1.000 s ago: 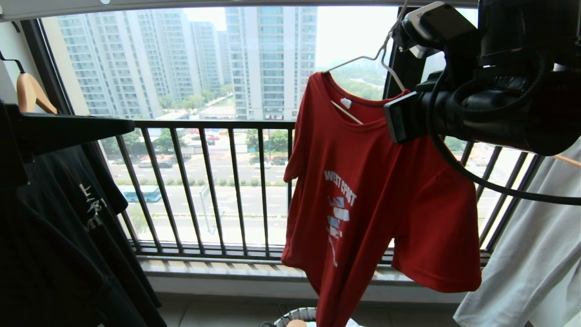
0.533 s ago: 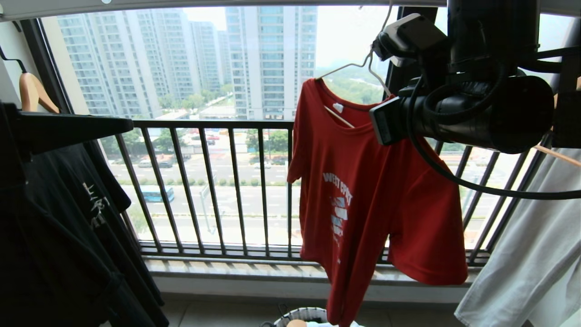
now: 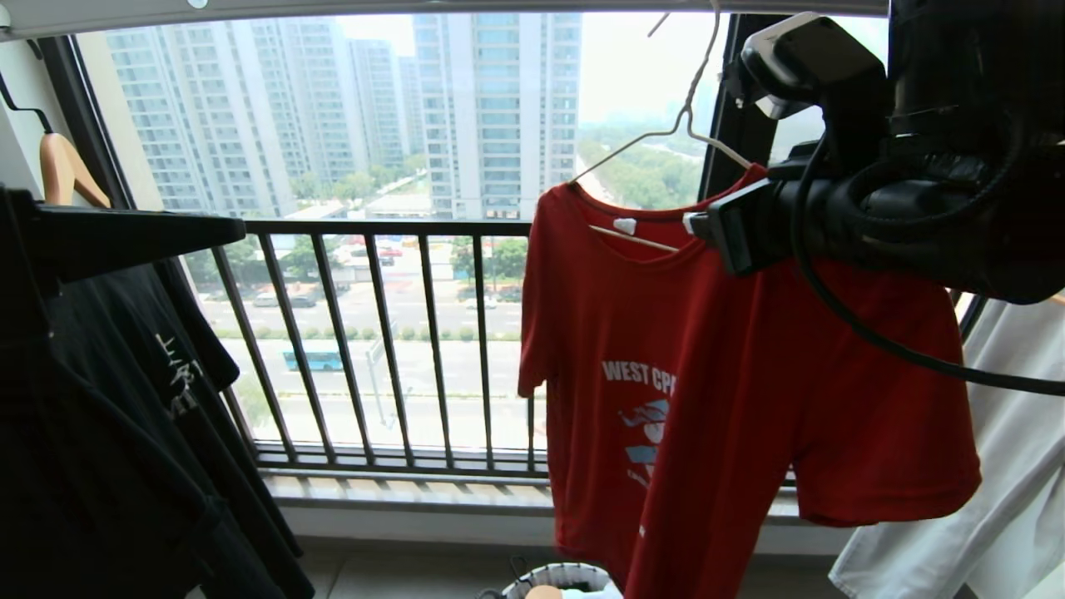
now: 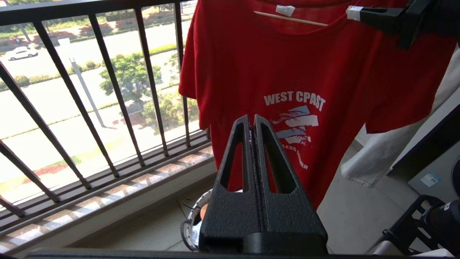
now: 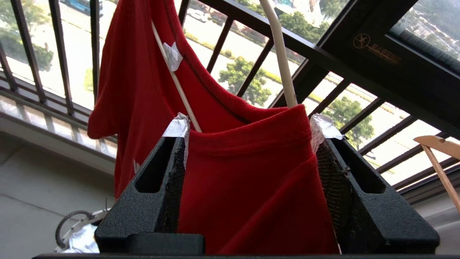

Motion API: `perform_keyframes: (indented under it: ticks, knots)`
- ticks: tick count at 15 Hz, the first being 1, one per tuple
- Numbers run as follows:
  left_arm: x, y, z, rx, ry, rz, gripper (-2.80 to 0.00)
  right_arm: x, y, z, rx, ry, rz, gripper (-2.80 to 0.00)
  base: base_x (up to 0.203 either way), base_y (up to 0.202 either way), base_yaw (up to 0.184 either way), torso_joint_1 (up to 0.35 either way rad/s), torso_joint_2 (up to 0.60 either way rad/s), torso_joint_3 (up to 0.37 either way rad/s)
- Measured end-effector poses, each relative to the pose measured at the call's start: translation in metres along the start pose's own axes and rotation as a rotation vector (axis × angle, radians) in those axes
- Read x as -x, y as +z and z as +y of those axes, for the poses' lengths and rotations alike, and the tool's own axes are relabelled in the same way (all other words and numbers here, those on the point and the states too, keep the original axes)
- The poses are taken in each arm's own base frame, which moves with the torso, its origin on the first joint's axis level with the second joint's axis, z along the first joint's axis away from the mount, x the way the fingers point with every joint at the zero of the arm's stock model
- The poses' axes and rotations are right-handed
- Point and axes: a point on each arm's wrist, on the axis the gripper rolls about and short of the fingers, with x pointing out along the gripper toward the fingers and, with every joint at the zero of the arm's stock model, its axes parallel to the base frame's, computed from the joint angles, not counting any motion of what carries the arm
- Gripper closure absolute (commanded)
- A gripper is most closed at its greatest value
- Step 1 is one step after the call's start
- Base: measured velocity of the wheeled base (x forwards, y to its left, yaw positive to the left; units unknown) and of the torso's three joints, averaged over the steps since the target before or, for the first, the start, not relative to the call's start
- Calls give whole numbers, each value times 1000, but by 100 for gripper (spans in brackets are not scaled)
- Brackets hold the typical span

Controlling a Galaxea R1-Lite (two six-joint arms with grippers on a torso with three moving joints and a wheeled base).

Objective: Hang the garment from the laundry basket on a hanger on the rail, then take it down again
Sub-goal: Hang the clothes rack on the clothesline, then take the clothes off the clothes rack

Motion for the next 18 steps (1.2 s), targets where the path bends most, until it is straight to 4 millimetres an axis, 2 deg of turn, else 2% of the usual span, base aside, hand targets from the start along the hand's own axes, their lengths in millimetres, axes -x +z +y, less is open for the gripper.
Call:
perform_keyframes:
  ticks: [4,7,8,13,18]
  knots:
    - [-1,0,0,1,-1,4,0,38,-4,-7,-20,45,-39,-280,0,0,0,0,0,0]
    - [-1,0,1,1,-1,5,0,60,-2,-21,-51,51,-82,-280,0,0,0,0,0,0]
    - [-2,0,1,1,-1,5,0,67,-3,-25,-64,51,-93,0,0,0,0,0,0,0]
    - [-3,-1,1,3,-6,11,0,88,-9,-41,-96,50,-120,0,0,0,0,0,0,0]
    - [-6,-2,-3,5,-42,22,0,92,-5,-44,-103,49,-137,0,0,0,0,0,0,0]
